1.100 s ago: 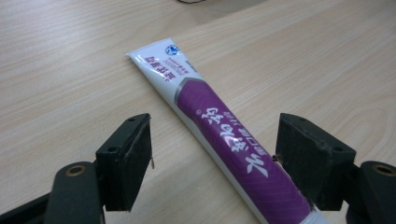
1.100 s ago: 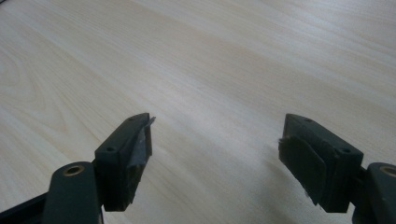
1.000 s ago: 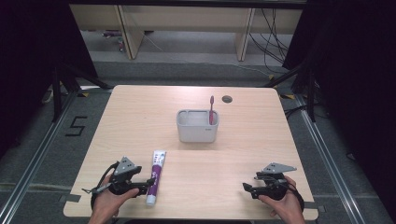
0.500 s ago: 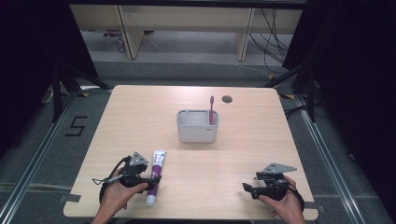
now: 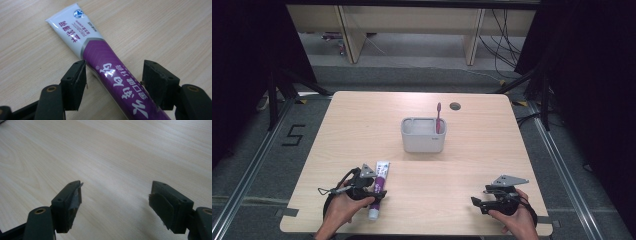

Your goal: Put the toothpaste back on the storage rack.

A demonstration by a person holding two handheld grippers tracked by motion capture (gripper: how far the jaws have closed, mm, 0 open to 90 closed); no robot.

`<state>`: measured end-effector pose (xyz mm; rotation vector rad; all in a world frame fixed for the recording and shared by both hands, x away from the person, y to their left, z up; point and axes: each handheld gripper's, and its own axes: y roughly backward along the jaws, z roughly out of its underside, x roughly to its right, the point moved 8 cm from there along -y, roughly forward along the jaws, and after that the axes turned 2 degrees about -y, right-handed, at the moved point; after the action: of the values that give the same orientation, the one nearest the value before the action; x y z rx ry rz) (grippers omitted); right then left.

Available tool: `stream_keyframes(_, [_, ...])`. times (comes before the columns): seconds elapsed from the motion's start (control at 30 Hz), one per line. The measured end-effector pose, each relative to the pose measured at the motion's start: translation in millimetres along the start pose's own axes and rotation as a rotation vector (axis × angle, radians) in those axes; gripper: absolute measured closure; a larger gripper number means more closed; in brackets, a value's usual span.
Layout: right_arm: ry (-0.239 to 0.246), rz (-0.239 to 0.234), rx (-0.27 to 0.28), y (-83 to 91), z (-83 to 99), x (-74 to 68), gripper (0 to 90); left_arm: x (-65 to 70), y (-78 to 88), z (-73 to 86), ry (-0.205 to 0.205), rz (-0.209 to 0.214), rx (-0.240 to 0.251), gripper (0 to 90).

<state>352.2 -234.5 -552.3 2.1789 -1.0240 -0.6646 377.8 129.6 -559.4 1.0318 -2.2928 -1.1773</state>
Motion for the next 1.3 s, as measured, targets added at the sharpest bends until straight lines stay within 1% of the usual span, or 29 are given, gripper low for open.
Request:
stream_keyframes(0.03, [0.001, -0.001, 0.000, 0.0, 0.1, -0.1, 26.4, 0.6, -0.3, 0.3, -0.014, 0.003, -0.010, 37.0])
stream_keyframes(0.1, [0.001, -0.004, 0.002, -0.2, 0.0, -0.3, 26.4, 0.8, -1.1, -0.5, -0.024, -0.003, -0.017, 36.6])
stream_keyframes(0.13, [-0.004, -0.019, 0.002, -0.7, -0.1, -1.4, 26.6, 1.2, -1.2, -1.2, -0.025, -0.002, -0.016, 37.4])
stream_keyframes(0.23, [-0.006, -0.016, 0.003, -0.5, -0.1, -1.2, 26.7, 0.8, -1.1, -3.2, -0.044, -0.001, -0.024, 41.9])
stream_keyframes(0.33, [-0.002, -0.014, 0.003, -0.2, -0.1, -0.7, 26.7, 1.2, -2.5, -4.1, -0.063, 0.000, -0.039, 42.9])
stream_keyframes(0.37, [-0.001, -0.012, 0.003, 0.1, -0.2, -0.7, 26.7, 1.7, -2.1, -4.1, -0.072, 0.003, -0.048, 44.0])
stream_keyframes(0.4, [0.005, 0.000, 0.002, 1.0, -0.3, 0.3, 26.8, 1.9, -1.9, -3.9, -0.083, 0.007, -0.057, 45.2])
stream_keyframes(0.43, [-0.004, -0.014, -0.002, 1.2, 0.0, -1.3, 26.8, 2.2, -2.2, -3.8, -0.092, 0.012, -0.063, 46.2])
stream_keyframes(0.5, [-0.001, 0.000, -0.003, 1.8, 0.3, 0.0, 26.8, 2.7, -2.4, -3.2, -0.106, 0.018, -0.081, 48.6])
stream_keyframes(0.53, [-0.003, -0.008, -0.005, 1.8, 0.5, -0.6, 26.8, 2.8, -3.0, -3.7, -0.110, 0.016, -0.081, 49.7])
stream_keyframes(0.6, [-0.008, -0.012, -0.003, 2.0, 0.1, -1.1, 26.8, 4.0, -2.1, -3.8, -0.122, 0.026, -0.092, 52.0])
stream_keyframes(0.63, [0.000, -0.007, -0.002, 2.3, -0.2, -0.1, 26.9, 3.9, -2.0, -4.0, -0.128, 0.030, -0.098, 53.0])
stream_keyframes(0.67, [0.019, -0.003, 0.004, 2.1, -0.9, 1.6, 26.9, 3.5, -2.0, -4.1, -0.136, 0.035, -0.104, 54.1])
stream_keyframes(0.7, [0.022, -0.003, 0.008, 1.8, -1.0, 2.1, 26.9, 3.6, -2.2, -4.2, -0.139, 0.038, -0.107, 55.1])
stream_keyframes(0.73, [0.010, 0.005, -0.001, 2.7, -0.3, 1.8, 26.9, 3.7, -1.8, -3.9, -0.144, 0.044, -0.118, 56.1])
stream_keyframes(0.77, [-0.004, -0.002, -0.006, 2.5, 0.3, 0.2, 26.9, 3.7, -1.7, -4.0, -0.149, 0.049, -0.122, 57.2])
stream_keyframes(0.8, [-0.007, -0.012, -0.002, 2.0, 0.0, -0.9, 26.9, 3.4, -1.6, -4.1, -0.154, 0.055, -0.132, 58.4])
stream_keyframes(0.83, [-0.008, -0.013, -0.003, 1.9, 0.1, -1.2, 27.0, 3.5, -1.7, -4.3, -0.152, 0.065, -0.141, 59.6])
stream_keyframes(0.87, [-0.004, -0.013, -0.003, 1.8, 0.4, -1.0, 27.1, 2.3, -2.0, -5.0, -0.165, 0.062, -0.146, 60.7])
stream_keyframes(0.93, [0.000, -0.002, -0.003, 2.0, 0.3, -0.1, 27.1, 2.1, -2.6, -6.2, -0.177, 0.060, -0.159, 61.4])
stream_keyframes(0.97, [0.005, -0.009, -0.003, 1.7, 0.2, -0.5, 27.1, 2.3, -2.4, -6.5, -0.187, 0.064, -0.171, 61.5])
stream_keyframes(1.03, [0.003, -0.003, -0.003, 1.8, 0.3, -0.3, 27.1, 2.8, -3.9, -8.0, -0.191, 0.070, -0.176, 61.6])
stream_keyframes(1.07, [0.013, 0.001, -0.003, 1.7, 0.4, 1.3, 27.1, 2.1, -4.0, -8.6, -0.199, 0.075, -0.188, 61.7])
stream_keyframes(1.1, [0.010, -0.002, -0.001, 1.0, 0.3, 1.1, 27.1, 2.8, -4.6, -9.3, -0.188, 0.078, -0.187, 61.8])
stream_keyframes(1.13, [0.012, -0.022, -0.008, 0.9, 0.5, 0.2, 27.1, 2.0, -4.8, -9.8, -0.198, 0.080, -0.193, 61.8])
stream_keyframes(1.17, [-0.030, -0.026, -0.020, 1.5, 1.6, -3.8, 27.1, 1.4, -4.6, -9.8, -0.204, 0.085, -0.207, 61.9])
stream_keyframes(1.2, [0.005, -0.005, -0.002, 1.7, 0.0, -0.3, 27.1, 0.9, -5.1, -10.4, -0.207, 0.090, -0.213, 61.9])
stream_keyframes(1.3, [0.001, -0.003, -0.007, 1.2, 1.0, 0.2, 27.1, 1.8, -6.6, -11.3, -0.196, 0.097, -0.228, 62.0])
